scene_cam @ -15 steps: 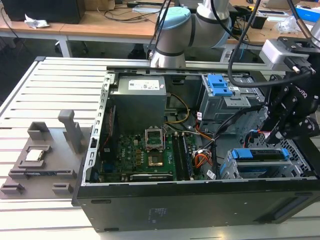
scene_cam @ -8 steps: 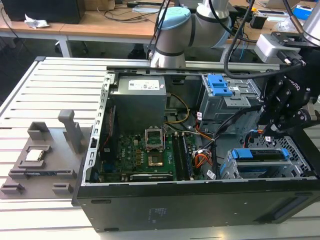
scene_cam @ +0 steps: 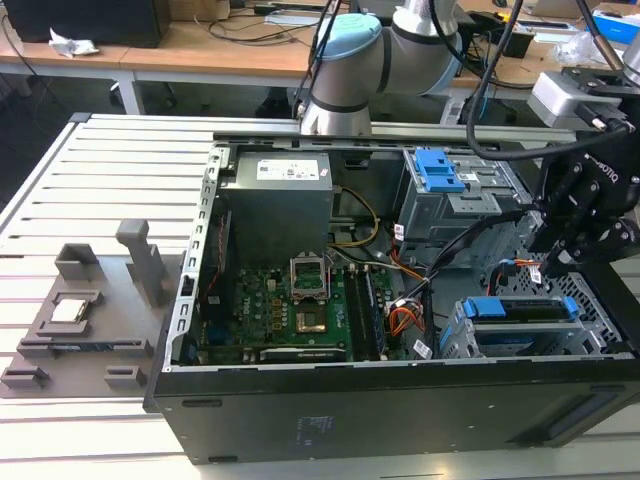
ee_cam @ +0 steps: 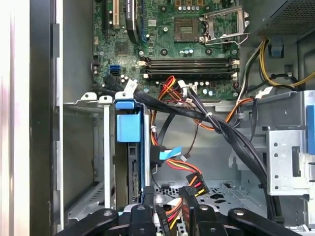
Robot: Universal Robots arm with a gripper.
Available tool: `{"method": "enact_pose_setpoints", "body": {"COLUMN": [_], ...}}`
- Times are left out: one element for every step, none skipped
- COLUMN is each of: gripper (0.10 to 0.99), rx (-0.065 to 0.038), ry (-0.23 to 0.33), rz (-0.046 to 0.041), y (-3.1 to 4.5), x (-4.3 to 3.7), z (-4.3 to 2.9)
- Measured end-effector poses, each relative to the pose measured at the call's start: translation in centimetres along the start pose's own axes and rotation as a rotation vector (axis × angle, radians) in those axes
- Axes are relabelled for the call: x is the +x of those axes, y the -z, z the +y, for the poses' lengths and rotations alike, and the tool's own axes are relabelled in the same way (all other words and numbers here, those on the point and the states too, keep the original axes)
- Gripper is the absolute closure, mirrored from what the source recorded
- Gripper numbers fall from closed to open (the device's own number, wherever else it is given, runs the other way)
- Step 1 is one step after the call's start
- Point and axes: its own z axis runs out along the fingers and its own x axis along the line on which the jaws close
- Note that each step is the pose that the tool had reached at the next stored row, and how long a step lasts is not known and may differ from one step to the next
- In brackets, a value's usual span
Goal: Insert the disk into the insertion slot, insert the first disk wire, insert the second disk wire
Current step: 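Insert the first disk wire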
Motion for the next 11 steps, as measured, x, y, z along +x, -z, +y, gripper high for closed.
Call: {"method": "enact_pose_setpoints", "body": {"gripper": [0.725,0.725,0.725,0.725,0.725,0.725,0.725,0.725,0.725,0.725,0.725], "rx": [0.000,0.001,0.001,0.002,0.003,0.004,0.005,0.006,0.007,0.008,0.009], "ry": [0.003,0.015,0.036,0.055,0.070,0.107,0.134,0.153,0.170,0.196,0.214], "rz": [0.0042,0.0090,0.0120,0.0129,0.0135,0.0150,0.0161,0.0169,0.0176,0.0188,0.0196], "y": [-0.01,-0.03,-0.08,-0.11,-0.13,-0.16,-0.19,-0.21,-0.22,-0.24,-0.25], "x": [0.04,0.07,0.09,0.09,0.09,0.09,0.09,0.09,0.09,0.09,0.09], "z": [-0.02,-0.02,-0.04,-0.05,-0.06,-0.06,-0.05,-0.06,-0.06,-0.06,-0.07]}}
